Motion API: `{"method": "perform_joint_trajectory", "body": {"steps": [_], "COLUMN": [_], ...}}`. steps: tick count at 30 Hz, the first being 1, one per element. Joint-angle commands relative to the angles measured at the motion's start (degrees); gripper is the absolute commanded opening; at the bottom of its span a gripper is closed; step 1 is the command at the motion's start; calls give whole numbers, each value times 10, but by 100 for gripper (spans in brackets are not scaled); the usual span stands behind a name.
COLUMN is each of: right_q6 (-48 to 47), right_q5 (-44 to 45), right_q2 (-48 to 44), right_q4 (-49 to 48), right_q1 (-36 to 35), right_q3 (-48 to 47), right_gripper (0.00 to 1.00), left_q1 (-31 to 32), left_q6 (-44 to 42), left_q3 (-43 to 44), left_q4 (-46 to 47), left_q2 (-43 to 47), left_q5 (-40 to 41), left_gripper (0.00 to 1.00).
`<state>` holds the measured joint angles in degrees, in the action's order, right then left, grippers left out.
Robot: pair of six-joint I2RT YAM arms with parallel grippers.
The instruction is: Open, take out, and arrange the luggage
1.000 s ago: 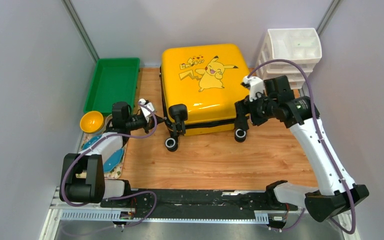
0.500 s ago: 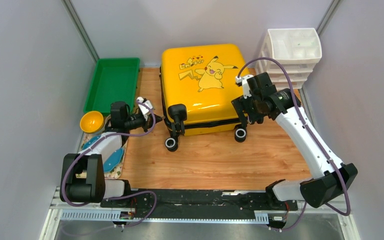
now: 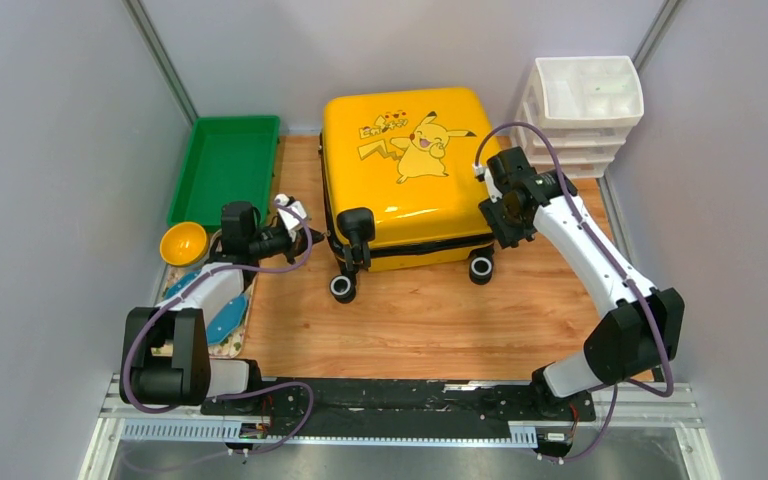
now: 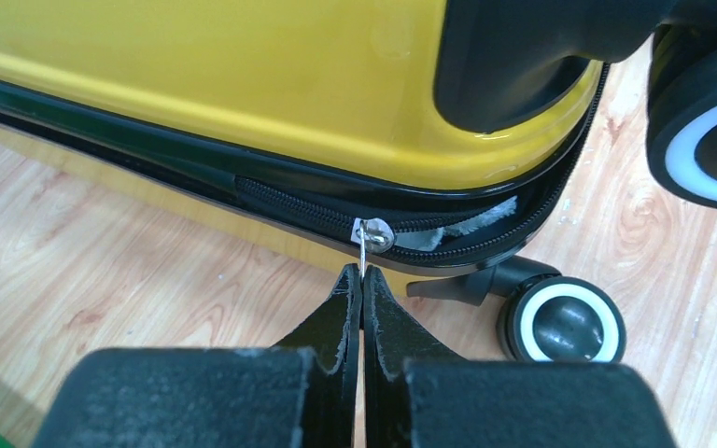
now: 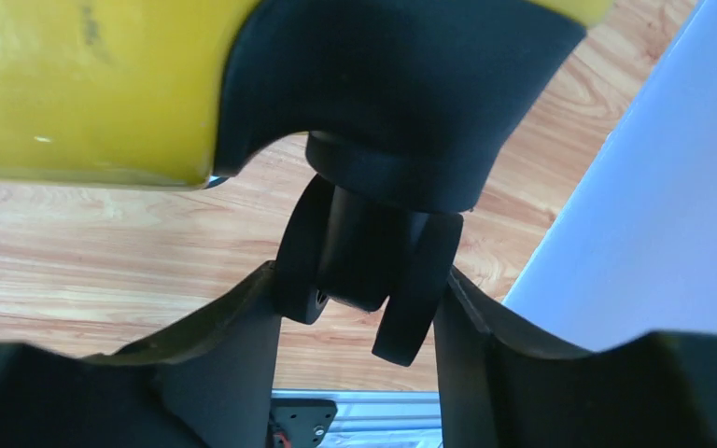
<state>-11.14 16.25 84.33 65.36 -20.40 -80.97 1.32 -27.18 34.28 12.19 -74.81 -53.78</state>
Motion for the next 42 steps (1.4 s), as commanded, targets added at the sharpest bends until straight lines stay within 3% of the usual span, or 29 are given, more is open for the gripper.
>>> {"method": "perform_joint_trajectory", "body": {"steps": [1, 3, 4, 6, 10, 15, 16, 17, 18, 20, 26, 27, 28, 31, 35, 39, 42], "right_q6": [-19, -22, -25, -28, -32, -26, -22, -20, -14, -8, 9, 8, 12, 12, 27, 53, 68], "right_q5": [16, 9, 1, -7, -40, -111, -142, -154, -184, -238, -372, -380, -380, -406, -463, -453, -394], "right_q2": [-2, 1, 1, -1, -10, -26, -30, -36, -41, -51, -98, -101, -99, -92, -65, -27, -8], "right_q4": [-14, -6, -5, -5, -3, 12, 14, 20, 27, 39, 44, 44, 44, 35, 6, -46, -114], "right_q1": [21, 34, 37, 39, 40, 38, 39, 38, 38, 36, 16, 17, 19, 76, 217, 266, 266], "right_q3": [3, 7, 13, 20, 30, 36, 38, 39, 44, 49, 39, 28, 8, -23, -85, -91, -56], "right_gripper": [44, 29, 12, 0, 0, 0, 0, 0, 0, 0, 0, 3, 27, 76, 80, 76, 65], "left_q1": [-22, -23, -23, -23, -23, -20, -21, -22, -22, -22, -48, -48, -48, -48, -48, -48, -47], "left_q6": [-55, -58, -58, -56, -39, 4, 10, 17, 19, 33, 132, 136, 143, 199, 248, 285, 302], "left_q3": [43, 50, 52, 58, 85, 162, 181, 196, 212, 209, 230, 237, 242, 269, 256, 261, 292], "left_q4": [61, 83, 104, 130, 179, 161, 102, 74, 46, 0, -124, -151, -180, -233, -224, -205, -196], "left_q2": [0, -16, -23, -43, -88, -155, -163, -163, -159, -128, -60, -56, -48, -46, -32, -42, -76], "left_q5": [46, 80, 90, 114, 121, 89, 81, 74, 63, 65, 98, 109, 113, 137, 143, 172, 222], "left_gripper": [0, 0, 0, 0, 0, 0, 8, 37, 48, 79, 80, 80, 81, 81, 82, 83, 83]}}
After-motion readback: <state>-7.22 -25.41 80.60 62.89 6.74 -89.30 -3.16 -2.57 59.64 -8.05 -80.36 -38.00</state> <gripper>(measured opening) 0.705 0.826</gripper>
